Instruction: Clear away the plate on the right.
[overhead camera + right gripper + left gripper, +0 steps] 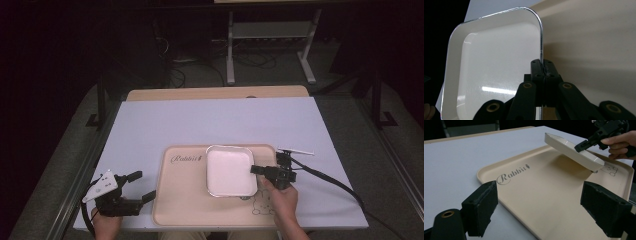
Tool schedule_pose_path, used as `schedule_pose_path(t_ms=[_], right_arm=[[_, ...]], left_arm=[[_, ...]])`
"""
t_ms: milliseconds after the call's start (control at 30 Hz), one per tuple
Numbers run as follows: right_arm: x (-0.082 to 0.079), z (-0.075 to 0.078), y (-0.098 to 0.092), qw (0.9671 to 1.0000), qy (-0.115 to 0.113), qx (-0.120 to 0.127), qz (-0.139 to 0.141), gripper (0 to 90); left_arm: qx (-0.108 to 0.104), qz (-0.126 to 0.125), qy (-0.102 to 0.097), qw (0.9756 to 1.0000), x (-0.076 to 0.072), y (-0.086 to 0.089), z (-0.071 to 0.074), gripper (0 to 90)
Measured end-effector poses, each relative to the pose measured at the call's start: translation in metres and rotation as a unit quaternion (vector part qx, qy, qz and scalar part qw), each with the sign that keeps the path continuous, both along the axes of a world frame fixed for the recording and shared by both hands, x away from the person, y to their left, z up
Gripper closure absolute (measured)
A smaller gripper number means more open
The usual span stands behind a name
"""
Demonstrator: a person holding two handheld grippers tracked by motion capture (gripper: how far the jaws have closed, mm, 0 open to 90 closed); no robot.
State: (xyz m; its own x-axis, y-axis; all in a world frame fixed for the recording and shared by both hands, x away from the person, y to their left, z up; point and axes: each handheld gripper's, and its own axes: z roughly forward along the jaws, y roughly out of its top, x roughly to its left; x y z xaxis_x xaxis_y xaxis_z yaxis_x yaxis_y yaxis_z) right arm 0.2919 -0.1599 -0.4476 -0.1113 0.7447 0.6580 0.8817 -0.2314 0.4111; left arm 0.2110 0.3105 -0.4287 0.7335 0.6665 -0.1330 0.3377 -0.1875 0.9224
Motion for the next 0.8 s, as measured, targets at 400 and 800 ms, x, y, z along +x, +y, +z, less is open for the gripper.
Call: schedule_pose_path(t_ms=[400,800], right_arm=[[-0.0012,-0.0065,0.0052,0.9999,0.008,-0.005,-0.010,87.8],[-0.0017,-0.0104,0.0087,0.9997,0.015,-0.010,-0.016,86.4]], left_arm=[[0.000,0.001,-0.001,1.0000,-0.0003,0.0007,0.0002,14.0],[-0.001,0.001,0.001,1.0000,-0.0001,0.0009,-0.0001,14.0]])
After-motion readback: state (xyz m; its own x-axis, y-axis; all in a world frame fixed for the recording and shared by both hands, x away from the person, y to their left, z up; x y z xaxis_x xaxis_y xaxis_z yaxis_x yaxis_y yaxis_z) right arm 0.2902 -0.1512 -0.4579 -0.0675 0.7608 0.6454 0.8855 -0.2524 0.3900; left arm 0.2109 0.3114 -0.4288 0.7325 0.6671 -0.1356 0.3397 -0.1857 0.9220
